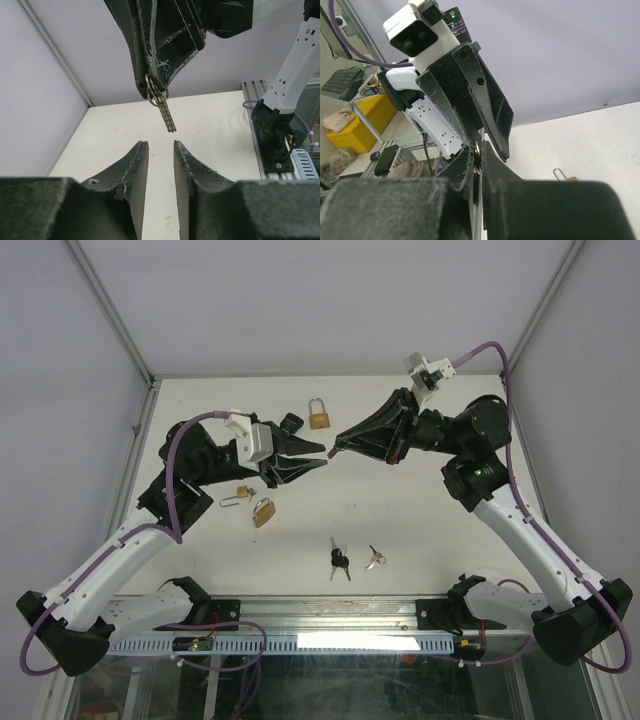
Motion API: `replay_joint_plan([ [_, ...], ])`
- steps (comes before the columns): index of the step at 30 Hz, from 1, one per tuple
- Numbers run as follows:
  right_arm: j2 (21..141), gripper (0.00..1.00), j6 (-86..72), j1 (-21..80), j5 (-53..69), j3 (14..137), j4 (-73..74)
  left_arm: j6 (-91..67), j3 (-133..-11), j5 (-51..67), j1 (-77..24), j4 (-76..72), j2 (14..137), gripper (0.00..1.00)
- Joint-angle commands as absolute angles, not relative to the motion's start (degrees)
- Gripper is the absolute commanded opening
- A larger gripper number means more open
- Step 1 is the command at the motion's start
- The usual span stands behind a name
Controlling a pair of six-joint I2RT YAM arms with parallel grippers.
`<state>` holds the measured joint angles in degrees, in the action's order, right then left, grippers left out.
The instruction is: Unlock with the key
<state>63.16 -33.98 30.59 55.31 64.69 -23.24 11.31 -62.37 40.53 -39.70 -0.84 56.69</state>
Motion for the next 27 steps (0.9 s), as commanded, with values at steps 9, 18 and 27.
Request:
replay_joint_plan([
  [9,61.79,0.00,-33.26,30.68,54.85,66.62,-25.00,0.91,-66.04,44.68,-39.77,-5.86,61.43,0.35],
  [18,61.78,0.00,-30.01,30.65,53.95,66.43,-21.61,0.09,-66.26,45.08,-39.77,-7.81,61.08,0.30],
  [27,62.53,0.00,-28.40,30.62,53.28,66.80,-20.60,-2.27,-65.82,45.98,-39.74,-9.37,61.30,0.35],
])
